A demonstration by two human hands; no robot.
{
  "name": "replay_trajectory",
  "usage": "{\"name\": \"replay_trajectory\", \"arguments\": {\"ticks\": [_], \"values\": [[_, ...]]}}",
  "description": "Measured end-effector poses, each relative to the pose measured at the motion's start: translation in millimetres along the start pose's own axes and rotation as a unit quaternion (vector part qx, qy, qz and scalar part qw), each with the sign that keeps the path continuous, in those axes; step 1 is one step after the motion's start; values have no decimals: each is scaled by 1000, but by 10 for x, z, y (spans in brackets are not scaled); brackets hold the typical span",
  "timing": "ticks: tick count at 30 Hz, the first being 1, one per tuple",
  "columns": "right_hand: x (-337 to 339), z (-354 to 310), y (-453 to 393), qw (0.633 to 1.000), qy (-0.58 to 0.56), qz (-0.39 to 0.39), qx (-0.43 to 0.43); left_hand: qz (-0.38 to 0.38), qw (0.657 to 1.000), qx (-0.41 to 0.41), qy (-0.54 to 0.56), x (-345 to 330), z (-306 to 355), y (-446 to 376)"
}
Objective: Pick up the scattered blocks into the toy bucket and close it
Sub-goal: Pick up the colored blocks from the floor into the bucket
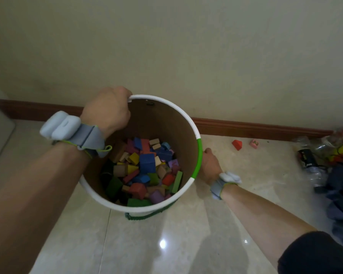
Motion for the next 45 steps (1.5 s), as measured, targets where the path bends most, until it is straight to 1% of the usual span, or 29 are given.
{"name": "replay_trajectory", "arguments": {"ticks": [2,4,5,7,8,9,10,12,14,16,17,18,20,22,23,26,29,32,33,34,35,36,38,39,40,41,43,44,45], "values": [[24,87,39,997,-45,17,-59,0,1000,6,4,7,6,12],[60,204,82,978,-159,49,-128,4,1000,3,10,17,13,17],[80,250,120,954,-245,60,-164,4,1000,0,11,17,18,20],[188,226,206,880,-421,76,-206,3,1000,1,9,13,18,21],[303,167,239,846,-486,86,-202,1,1000,3,7,7,12,23],[468,80,265,823,-529,97,-183,0,1000,5,5,5,12,24],[661,-29,292,810,-555,110,-153,-1,1000,6,5,4,9,27],[1111,-311,387,801,-581,132,-66,1,1000,5,7,12,15,29],[1533,-631,548,796,-586,144,43,1,1000,3,5,20,30,30],[1873,-987,762,805,-555,137,159,-2,1000,4,3,18,51,31],[1988,-1157,870,817,-522,127,211,-5,1000,9,3,16,65,32],[2048,-1329,968,835,-474,116,254,-7,1000,16,2,18,56,34],[2057,-1581,1137,883,-326,113,317,-10,1000,18,4,16,84,29],[1952,-1719,1231,916,-171,105,347,-15,1000,5,2,7,137,14],[1887,-1740,1247,928,-112,97,343,-17,1000,-2,0,3,170,7],[1754,-1652,1244,950,-19,73,303,-18,1000,-12,-1,-22,269,15],[1746,-1535,1238,955,11,88,284,-9,1000,-22,-3,-42,352,33],[1777,-1448,1224,951,-11,120,284,-14,999,-28,-6,-72,440,19],[1791,-1448,1216,946,-44,139,288,-17,1000,-26,-7,-71,440,22],[1834,-1405,1196,936,-104,175,288,-19,999,-25,-6,-87,472,16],[1897,-1336,1164,913,-183,227,284,-21,1000,-23,-4,-97,495,12],[1964,-1213,1108,879,-261,292,272,-20,1000,-23,-2,-102,514,10],[2047,-817,891,816,-350,416,195,-12,1000,-28,-8,-104,555,8],[2035,-568,732,805,-358,452,138,-7,999,-31,-14,-102,579,8],[1979,-310,541,814,-345,460,80,-5,999,-32,-18,-100,598,6],[1867,-46,337,841,-316,438,21,-6,999,-28,-18,-99,619,9],[1508,503,-14,908,-244,323,-104,-8,1000,-21,-17,-106,659,7],[1314,748,-106,930,-210,258,-155,-5,1000,-20,-17,-109,675,11],[1144,959,-160,942,-185,208,-187,-2,1000,-20,-19,-109,687,12]]}}
Point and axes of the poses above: each hand's wrist, its own y-axis away from the middle knuckle, its own x-axis out of the back of the hand, z = x × y, the point moved 4 cm from there along -y, towards the middle knuckle, and after that the axes turned 3 degrees about x, right-handed, at the moved point
